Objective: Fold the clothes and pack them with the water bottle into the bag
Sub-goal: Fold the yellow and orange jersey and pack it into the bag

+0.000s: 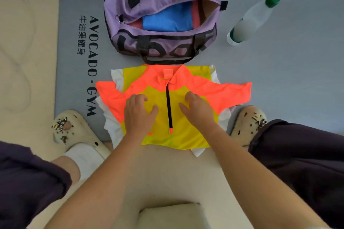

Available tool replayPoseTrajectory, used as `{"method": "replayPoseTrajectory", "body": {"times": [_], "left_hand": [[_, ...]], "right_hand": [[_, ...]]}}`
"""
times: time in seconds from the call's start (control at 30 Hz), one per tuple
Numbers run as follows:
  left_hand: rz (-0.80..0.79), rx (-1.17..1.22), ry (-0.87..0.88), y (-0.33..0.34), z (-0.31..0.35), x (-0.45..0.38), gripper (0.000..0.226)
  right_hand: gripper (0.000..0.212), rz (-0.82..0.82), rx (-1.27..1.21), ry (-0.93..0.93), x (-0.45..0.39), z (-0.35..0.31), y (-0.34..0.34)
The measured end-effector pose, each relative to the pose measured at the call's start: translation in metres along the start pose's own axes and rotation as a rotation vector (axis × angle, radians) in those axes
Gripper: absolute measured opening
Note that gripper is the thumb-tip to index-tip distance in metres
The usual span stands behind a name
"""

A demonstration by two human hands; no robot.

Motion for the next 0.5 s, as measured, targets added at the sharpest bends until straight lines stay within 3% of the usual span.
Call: {"method": "replayPoseTrajectory", "body": {"times": [0.13,0.23,0.3,0.37,0.5], "left_hand": [[0.042,0.062,-0.492,-0.027,-0.08,0.039,0.041],[-0.017,0.221,-0.702,-0.029,-0.118,0.059,0.037],[-0.185,0.254,-0.858,-0.023,-0.134,0.064,0.035],[-0.334,0.189,-0.939,-0.016,-0.145,0.071,0.023],[-0.106,0.36,-0.919,-0.025,-0.148,0.071,0.04]], "right_hand": [[0.078,-0.122,0.08,-0.062,0.015,-0.027,0.041],[0.082,-0.173,0.124,-0.039,0.018,-0.026,0.055],[0.082,-0.189,0.087,-0.025,0.017,-0.025,0.057],[0.083,-0.209,0.06,-0.025,0.016,-0.024,0.057],[0.083,-0.215,0.021,-0.011,0.015,-0.025,0.056]]}}
Point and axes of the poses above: each hand's wrist, its own x-axis away from the middle knuckle, its own y-axis out of the palm, z = x × y, the point moved 4 cm from there along -x, towards the middle knuckle, and after that the axes turned 5 degrees about -y, right-handed, at the moved point
